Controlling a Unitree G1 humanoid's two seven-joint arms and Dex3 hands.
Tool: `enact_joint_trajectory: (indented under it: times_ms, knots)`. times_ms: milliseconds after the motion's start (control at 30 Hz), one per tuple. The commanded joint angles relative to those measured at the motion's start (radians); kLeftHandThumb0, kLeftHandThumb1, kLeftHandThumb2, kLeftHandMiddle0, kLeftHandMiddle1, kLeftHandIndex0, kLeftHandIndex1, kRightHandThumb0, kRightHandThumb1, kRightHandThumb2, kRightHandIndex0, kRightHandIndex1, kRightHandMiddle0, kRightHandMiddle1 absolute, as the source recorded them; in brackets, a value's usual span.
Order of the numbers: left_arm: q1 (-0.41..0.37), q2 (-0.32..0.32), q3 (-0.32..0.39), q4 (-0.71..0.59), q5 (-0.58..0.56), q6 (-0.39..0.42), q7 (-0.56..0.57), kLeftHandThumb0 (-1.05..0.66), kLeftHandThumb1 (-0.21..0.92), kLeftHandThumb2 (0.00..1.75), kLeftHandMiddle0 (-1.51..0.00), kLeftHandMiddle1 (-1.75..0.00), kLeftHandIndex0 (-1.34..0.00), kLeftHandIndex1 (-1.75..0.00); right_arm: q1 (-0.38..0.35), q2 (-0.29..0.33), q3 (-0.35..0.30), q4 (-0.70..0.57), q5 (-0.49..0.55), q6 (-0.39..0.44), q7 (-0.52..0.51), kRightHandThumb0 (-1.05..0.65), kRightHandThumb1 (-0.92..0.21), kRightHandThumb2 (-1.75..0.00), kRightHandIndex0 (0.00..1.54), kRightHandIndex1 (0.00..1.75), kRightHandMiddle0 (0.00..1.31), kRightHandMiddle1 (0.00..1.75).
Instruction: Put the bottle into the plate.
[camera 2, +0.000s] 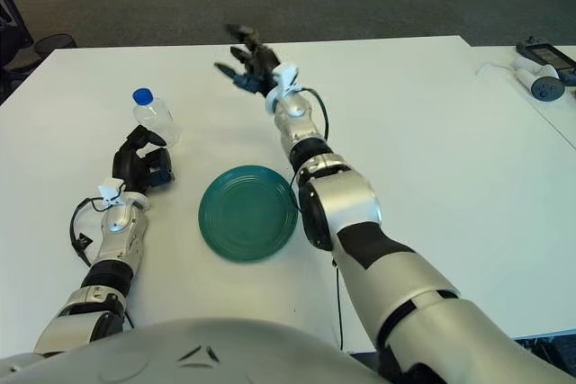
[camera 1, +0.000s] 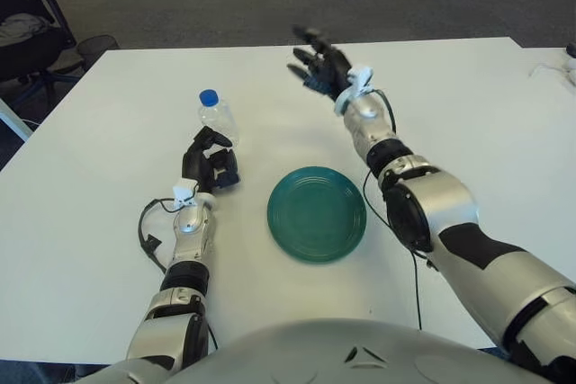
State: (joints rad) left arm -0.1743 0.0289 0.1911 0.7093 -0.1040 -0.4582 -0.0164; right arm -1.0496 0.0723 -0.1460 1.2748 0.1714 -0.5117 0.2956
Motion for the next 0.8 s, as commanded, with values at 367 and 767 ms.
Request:
enact_joint_trajectory:
  times_ms: [367,767]
  knots:
    - [0.118,-0.012,-0.016,0.104,0.023,0.054,-0.001,-0.6,0.06,1.64,-1.31,-1.75,-0.83,-1.75,0.108,-0.073,-0.145,-0.02,0.082,0.002,0.074,-0.46,-0.46,-0.91,0.07,0.69,0.0,0.84]
    - [0.11,0.003,-0.036,0.124,0.032,0.037,-0.02,-0.59,0.06,1.63,-1.33,-1.75,-0.83,-1.75,0.185,-0.105,-0.171,-0.017,0.071,-0.007,0.081,-0.48,-0.56,-0.86,0.11,0.7,0.0,0.85]
